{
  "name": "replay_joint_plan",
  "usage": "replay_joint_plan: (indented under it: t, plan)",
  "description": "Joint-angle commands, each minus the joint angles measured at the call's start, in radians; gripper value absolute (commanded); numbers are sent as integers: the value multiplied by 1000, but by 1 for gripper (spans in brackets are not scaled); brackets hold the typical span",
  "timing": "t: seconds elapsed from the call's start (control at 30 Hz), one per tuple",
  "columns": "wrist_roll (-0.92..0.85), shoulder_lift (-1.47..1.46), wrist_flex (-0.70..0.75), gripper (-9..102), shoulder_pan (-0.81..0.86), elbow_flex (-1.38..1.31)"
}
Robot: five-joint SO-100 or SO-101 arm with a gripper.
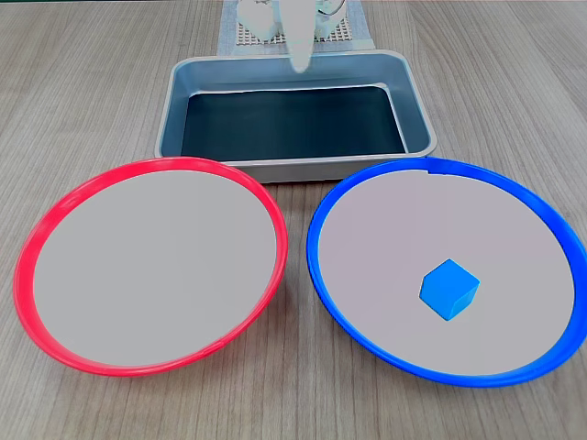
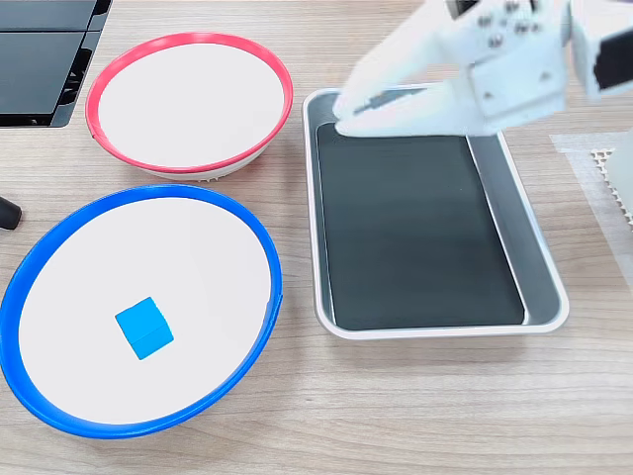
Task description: Move a blue block from tray to blue dish
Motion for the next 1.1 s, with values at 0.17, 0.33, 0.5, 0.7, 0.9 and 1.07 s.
replay_joint_plan:
  t: [0.17,0.33,0.5,0.7,0.9,1.07]
  plan:
    - [-21,318,298,-1,38,77]
    - [-17,414,471,0,46,77]
    - [-21,454,600,0,48,77]
    - [-44,454,629,0,44,77]
    - [-52,454,629,0,37,77]
    - [-54,454,629,0,35,77]
